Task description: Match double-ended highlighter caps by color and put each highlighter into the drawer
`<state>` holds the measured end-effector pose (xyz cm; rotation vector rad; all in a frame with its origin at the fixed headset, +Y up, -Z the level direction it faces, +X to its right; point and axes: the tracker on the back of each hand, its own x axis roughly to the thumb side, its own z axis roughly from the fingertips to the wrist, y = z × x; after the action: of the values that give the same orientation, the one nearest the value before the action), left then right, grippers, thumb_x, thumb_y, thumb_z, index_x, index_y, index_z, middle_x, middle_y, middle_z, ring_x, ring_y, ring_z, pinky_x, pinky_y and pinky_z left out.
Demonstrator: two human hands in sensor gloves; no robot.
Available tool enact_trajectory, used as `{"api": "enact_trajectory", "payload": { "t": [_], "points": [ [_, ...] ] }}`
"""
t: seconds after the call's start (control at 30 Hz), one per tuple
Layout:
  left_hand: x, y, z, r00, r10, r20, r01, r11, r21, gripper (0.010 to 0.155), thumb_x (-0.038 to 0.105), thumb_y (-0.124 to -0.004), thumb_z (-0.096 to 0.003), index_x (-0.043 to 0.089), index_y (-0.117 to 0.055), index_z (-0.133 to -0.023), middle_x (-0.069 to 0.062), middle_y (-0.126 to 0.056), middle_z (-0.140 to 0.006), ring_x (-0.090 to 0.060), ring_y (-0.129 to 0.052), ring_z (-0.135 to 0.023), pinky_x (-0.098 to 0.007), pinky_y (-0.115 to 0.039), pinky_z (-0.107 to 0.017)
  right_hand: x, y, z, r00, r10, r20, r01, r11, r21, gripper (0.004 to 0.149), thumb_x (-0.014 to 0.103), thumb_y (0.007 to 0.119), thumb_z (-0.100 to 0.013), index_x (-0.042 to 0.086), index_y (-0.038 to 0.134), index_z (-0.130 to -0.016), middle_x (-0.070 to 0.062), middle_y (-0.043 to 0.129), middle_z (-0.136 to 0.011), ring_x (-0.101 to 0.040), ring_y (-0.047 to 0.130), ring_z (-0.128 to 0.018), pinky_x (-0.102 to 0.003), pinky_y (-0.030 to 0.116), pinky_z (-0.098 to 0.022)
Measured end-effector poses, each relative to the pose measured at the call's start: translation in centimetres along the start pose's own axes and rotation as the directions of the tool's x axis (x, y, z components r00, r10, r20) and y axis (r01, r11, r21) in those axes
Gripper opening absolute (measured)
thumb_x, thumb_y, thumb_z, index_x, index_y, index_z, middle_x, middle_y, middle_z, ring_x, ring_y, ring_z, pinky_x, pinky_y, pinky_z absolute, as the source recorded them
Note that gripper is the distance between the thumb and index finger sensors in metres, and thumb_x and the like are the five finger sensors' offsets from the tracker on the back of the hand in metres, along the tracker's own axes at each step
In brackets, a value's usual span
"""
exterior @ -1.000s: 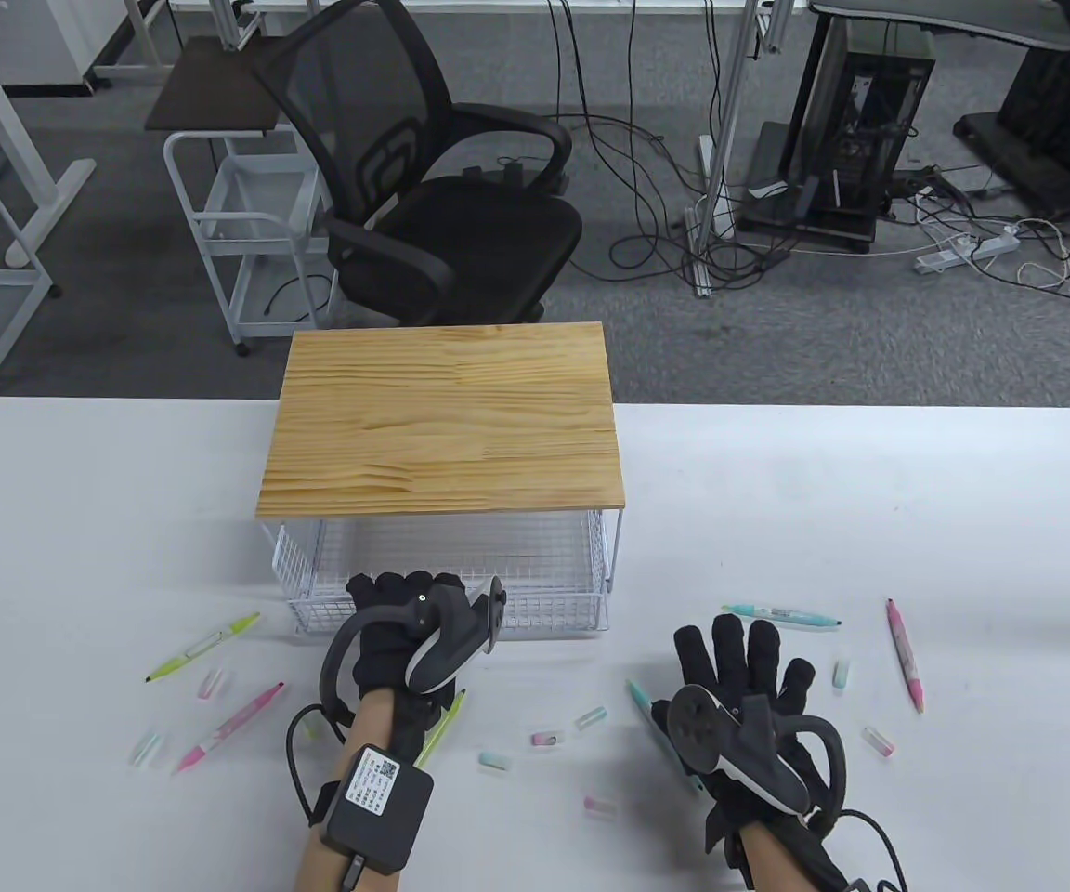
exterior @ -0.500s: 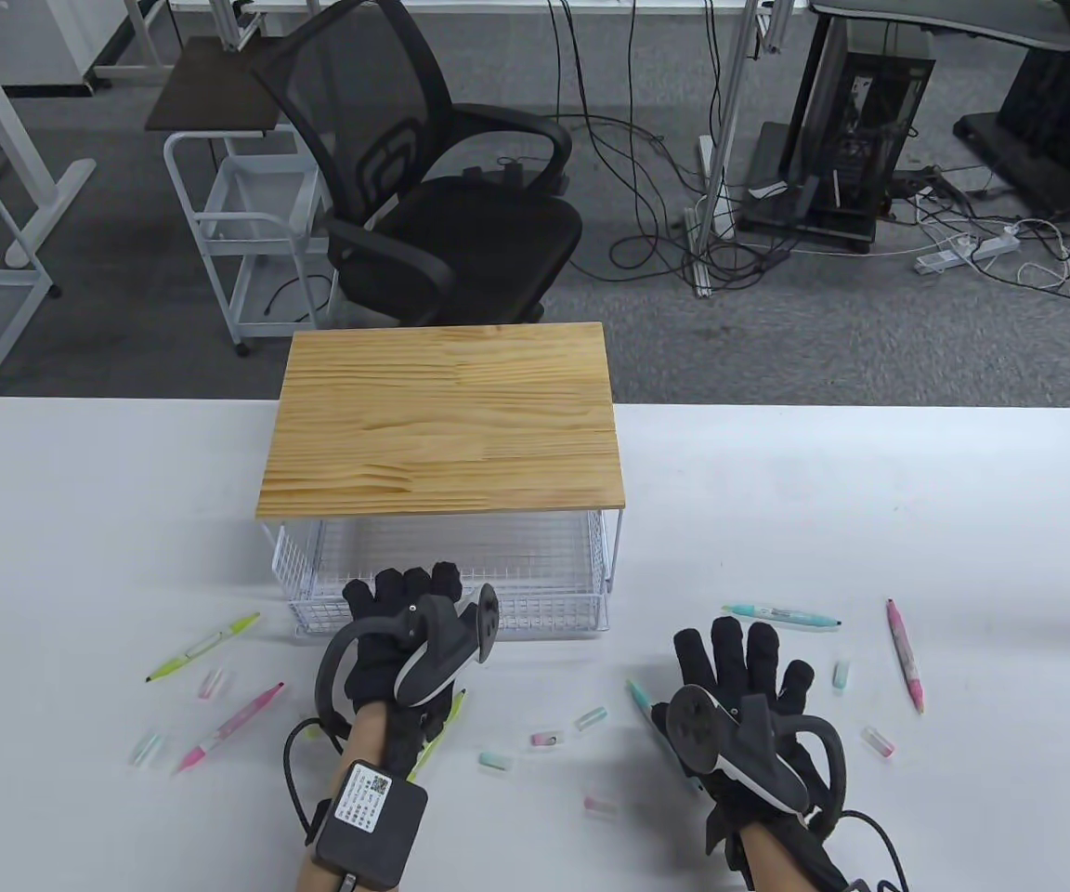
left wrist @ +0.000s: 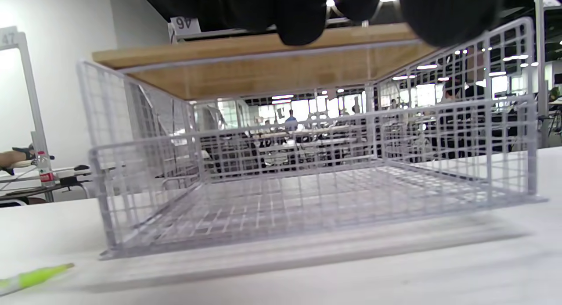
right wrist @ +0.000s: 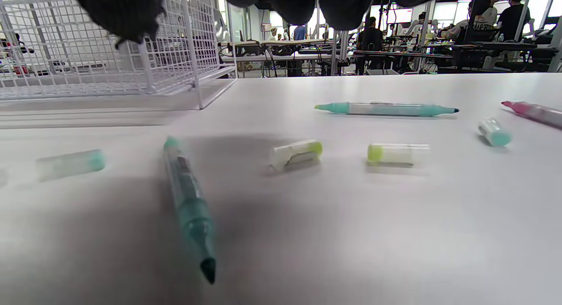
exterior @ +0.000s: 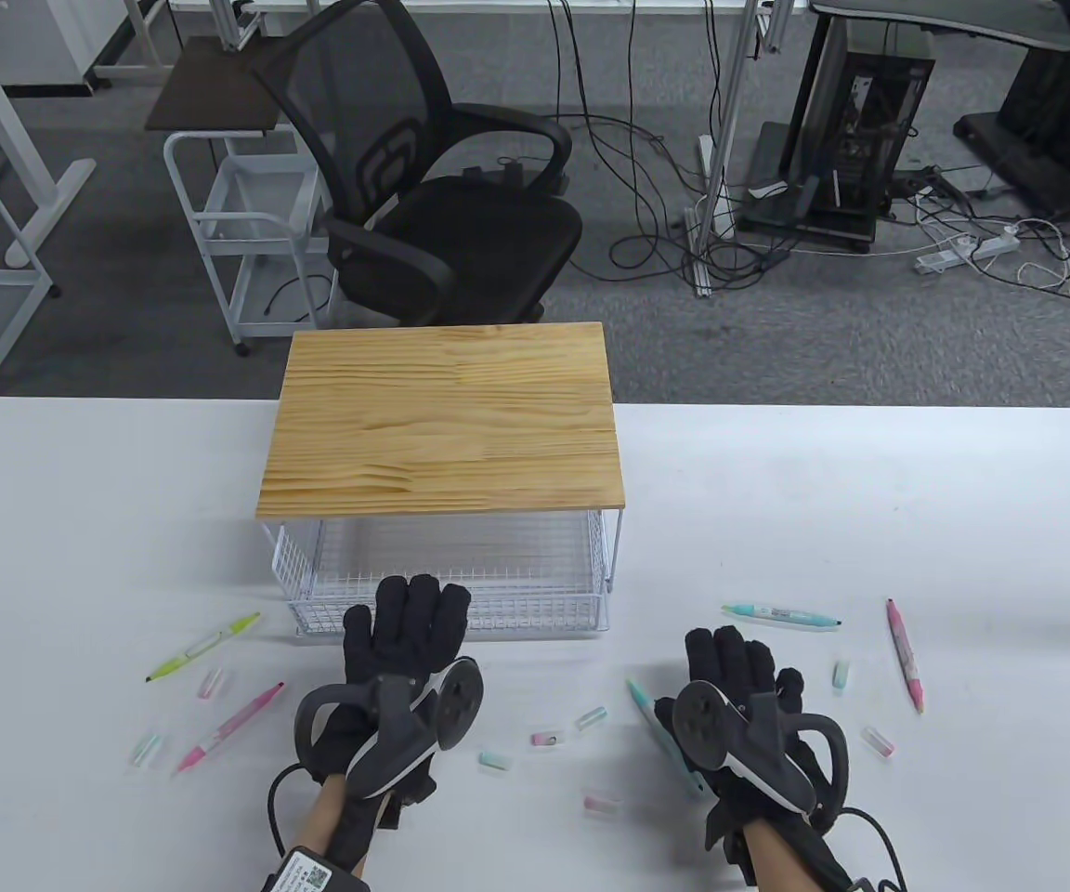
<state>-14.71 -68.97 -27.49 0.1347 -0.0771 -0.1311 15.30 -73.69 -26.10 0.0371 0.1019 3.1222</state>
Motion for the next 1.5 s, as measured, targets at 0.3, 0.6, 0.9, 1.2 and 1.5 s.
{"api": "enact_trajectory", "payload": {
  "t": [0.3,0.6,0.9,1.2,1.5],
  "points": [
    [-1.0,-1.1,0.4,1.0,-0.012,-0.016,0.012,1.0,-0.025,0.071,0.056,-0.064,-0.0541,0.038,-0.033,-0.115,0.0,-0.046,-0.129,-0.031,-0.042,-0.121,-0.06,-0.04,-0.087,0.6,1.0,-0.2,0.996,0.085,-0.006,-0.085,0.996,-0.006,0.078,0.06,0.073,-0.052,0.018,0.05,-0.113,-0.014,0.073,-0.106,-0.031,0.086,-0.077,-0.049,0.076,-0.059],
    [-1.4,-1.4,0.3,1.0,-0.002,-0.031,0.001,1.0,-0.031,0.07,0.056,-0.064,-0.0541,0.038,-0.034,-0.115,0.001,-0.047,-0.129,-0.031,-0.043,-0.12,-0.061,-0.041,-0.087,2.7,2.2,-0.8,0.966,0.257,-0.007,-0.255,0.964,0.073,0.072,0.066,0.08,-0.043,0.021,0.072,-0.099,-0.003,0.09,-0.072,-0.014,0.089,-0.043,-0.035,0.08,-0.038],
    [-2.0,-2.0,0.1,0.999,-0.004,-0.053,0.002,0.999,-0.051,0.07,0.056,-0.065,-0.054,0.038,-0.036,-0.115,0.001,-0.048,-0.128,-0.031,-0.044,-0.12,-0.061,-0.041,-0.087,3.0,3.2,-1.3,0.945,0.328,0.0,-0.325,0.936,0.136,0.066,0.064,0.081,-0.044,0.021,0.076,-0.094,-0.001,0.092,-0.066,-0.013,0.089,-0.038,-0.034,0.08,-0.036],
    [-2.1,-2.0,0.1,0.998,0.001,-0.06,-0.004,0.998,-0.056,0.07,0.056,-0.065,-0.0539,0.038,-0.036,-0.115,0.001,-0.048,-0.128,-0.031,-0.044,-0.12,-0.061,-0.041,-0.087,3.3,3.4,-1.3,0.956,0.293,0.017,-0.292,0.941,0.17,0.059,0.06,0.081,-0.047,0.021,0.079,-0.091,0.0,0.094,-0.061,-0.013,0.09,-0.034,-0.033,0.081,-0.033],
    [-1.9,-1.9,0.1,0.999,-0.016,-0.05,0.013,0.998,-0.062,0.07,0.056,-0.065,-0.054,0.038,-0.036,-0.115,0.001,-0.048,-0.128,-0.031,-0.044,-0.12,-0.061,-0.041,-0.087,3.6,3.4,-1.5,0.965,0.262,0.009,-0.259,0.95,0.174,0.056,0.055,0.082,-0.048,0.016,0.081,-0.088,-0.001,0.095,-0.06,-0.014,0.091,-0.032,-0.034,0.081,-0.032]
  ]
}}
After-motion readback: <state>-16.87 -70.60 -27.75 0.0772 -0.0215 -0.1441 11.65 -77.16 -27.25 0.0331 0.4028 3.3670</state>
